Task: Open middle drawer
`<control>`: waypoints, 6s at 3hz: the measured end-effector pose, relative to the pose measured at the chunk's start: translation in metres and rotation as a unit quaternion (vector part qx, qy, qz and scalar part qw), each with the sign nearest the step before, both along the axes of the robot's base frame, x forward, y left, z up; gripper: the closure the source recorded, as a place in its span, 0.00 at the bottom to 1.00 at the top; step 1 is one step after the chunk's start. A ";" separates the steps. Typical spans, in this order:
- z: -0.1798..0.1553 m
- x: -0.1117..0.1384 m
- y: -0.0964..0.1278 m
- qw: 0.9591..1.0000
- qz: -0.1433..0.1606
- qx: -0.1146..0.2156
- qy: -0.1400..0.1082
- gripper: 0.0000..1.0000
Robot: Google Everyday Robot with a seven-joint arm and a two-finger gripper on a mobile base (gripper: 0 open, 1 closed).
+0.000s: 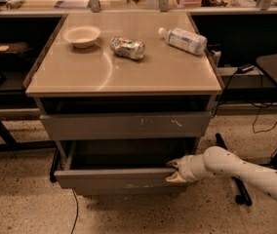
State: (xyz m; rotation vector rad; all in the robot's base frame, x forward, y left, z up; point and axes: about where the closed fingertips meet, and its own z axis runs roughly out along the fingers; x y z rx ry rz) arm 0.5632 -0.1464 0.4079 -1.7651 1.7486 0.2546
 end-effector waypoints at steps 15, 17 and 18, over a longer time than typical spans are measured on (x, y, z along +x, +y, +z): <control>-0.005 -0.118 -0.021 0.992 0.047 0.096 0.069 0.95; -0.005 -0.118 -0.021 0.992 0.047 0.096 0.069 0.67; -0.003 -0.118 -0.021 0.992 0.047 0.096 0.069 0.45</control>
Offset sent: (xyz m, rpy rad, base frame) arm 0.0093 -0.0072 0.0026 0.1480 0.1182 0.0368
